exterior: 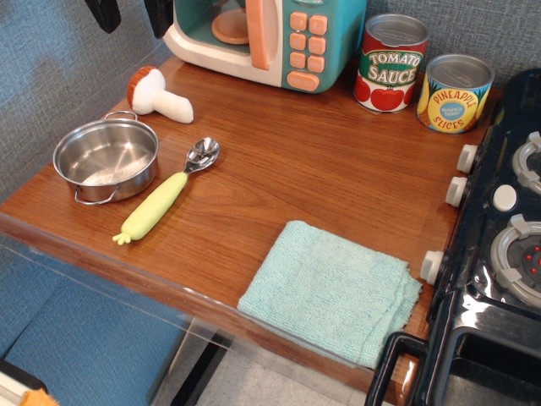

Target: Move the blue towel in front of the cans

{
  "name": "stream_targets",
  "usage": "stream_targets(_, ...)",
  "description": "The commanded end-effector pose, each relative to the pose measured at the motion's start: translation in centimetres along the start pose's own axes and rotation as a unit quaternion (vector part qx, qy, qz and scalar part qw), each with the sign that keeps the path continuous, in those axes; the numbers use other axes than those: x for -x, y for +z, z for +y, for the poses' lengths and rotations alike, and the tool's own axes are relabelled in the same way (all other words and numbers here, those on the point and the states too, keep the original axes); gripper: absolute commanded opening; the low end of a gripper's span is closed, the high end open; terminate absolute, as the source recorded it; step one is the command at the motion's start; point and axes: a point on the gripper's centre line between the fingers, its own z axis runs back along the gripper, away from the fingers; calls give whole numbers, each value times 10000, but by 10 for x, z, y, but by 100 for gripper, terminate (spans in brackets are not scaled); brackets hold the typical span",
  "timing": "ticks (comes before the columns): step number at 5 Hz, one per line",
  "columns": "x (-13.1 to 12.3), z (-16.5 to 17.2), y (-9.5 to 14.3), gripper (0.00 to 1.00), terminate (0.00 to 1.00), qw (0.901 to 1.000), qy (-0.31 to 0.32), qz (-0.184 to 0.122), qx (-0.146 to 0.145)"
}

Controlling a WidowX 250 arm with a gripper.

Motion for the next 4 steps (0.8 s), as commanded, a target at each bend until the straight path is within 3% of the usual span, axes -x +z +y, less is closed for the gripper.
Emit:
stream_targets(1,0,0,0,100,0,10000,0,0,0)
stream_targets(2,9,-15,1,100,0,9999,-135,69,5)
stream_targets(4,77,-103,19,100,0,9939,-1095,-77,-68)
